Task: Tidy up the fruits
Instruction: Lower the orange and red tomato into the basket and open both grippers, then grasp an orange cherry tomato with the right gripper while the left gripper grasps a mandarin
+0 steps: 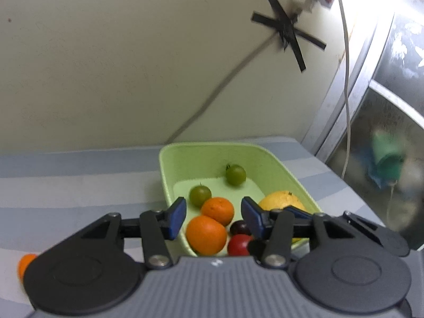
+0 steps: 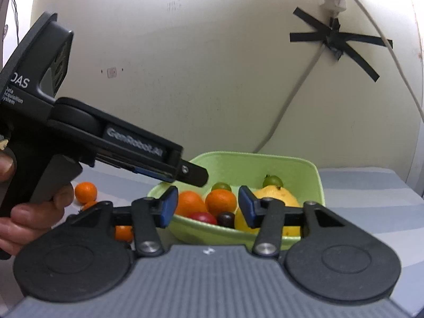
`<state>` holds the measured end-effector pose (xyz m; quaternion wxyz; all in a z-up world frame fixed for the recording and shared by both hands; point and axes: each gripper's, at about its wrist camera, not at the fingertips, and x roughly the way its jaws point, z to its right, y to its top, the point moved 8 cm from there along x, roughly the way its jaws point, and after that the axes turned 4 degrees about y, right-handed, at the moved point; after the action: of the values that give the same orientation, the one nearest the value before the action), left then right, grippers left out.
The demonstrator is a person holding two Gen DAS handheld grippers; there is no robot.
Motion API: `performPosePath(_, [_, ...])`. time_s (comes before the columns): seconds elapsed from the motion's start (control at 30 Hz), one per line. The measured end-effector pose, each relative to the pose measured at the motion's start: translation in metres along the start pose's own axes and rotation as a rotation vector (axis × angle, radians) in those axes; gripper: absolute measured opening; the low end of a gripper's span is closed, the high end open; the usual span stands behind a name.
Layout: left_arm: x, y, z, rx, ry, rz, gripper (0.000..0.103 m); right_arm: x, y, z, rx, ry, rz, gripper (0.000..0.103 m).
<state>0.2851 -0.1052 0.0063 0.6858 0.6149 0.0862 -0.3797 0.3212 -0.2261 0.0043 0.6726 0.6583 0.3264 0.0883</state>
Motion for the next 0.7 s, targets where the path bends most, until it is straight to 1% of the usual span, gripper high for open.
performPosePath(0.1, [-0.03, 0.008, -0.013, -0.032, -0.005, 0.057, 0.047, -0.007, 0.002, 0.0, 0.01, 0.004, 0.032, 0.053])
performPosePath(0.17, [-0.058, 0.007, -0.028, -0.057, 0.007, 0.11, 0.047, -0.015, 0.003, -0.001, 0.021, 0.01, 0.061, 0.053])
performPosePath(0.23, [-0.089, -0.002, -0.046, -0.089, 0.032, 0.156, 0.047, -0.022, 0.006, -0.002, 0.04, 0.029, 0.091, 0.052])
performPosePath(0.33, [-0.124, -0.025, -0.075, -0.136, 0.093, 0.191, 0.047, -0.029, 0.007, -0.01, 0.058, 0.085, 0.109, 0.052])
performPosePath(0.43, [-0.146, -0.055, -0.106, -0.176, 0.17, 0.186, 0.047, -0.03, 0.002, -0.025, 0.059, 0.138, 0.082, 0.052])
performPosePath(0.53, [-0.152, -0.079, -0.133, -0.242, 0.208, 0.151, 0.047, -0.028, -0.003, -0.044, 0.031, 0.171, 0.048, 0.052])
performPosePath(0.6, [-0.153, -0.085, -0.149, -0.288, 0.212, 0.133, 0.047, -0.026, -0.007, -0.058, 0.009, 0.192, 0.023, 0.051])
performPosePath(0.7, [-0.149, -0.08, -0.16, -0.314, 0.177, 0.125, 0.047, -0.022, -0.015, -0.079, -0.03, 0.214, -0.024, 0.046])
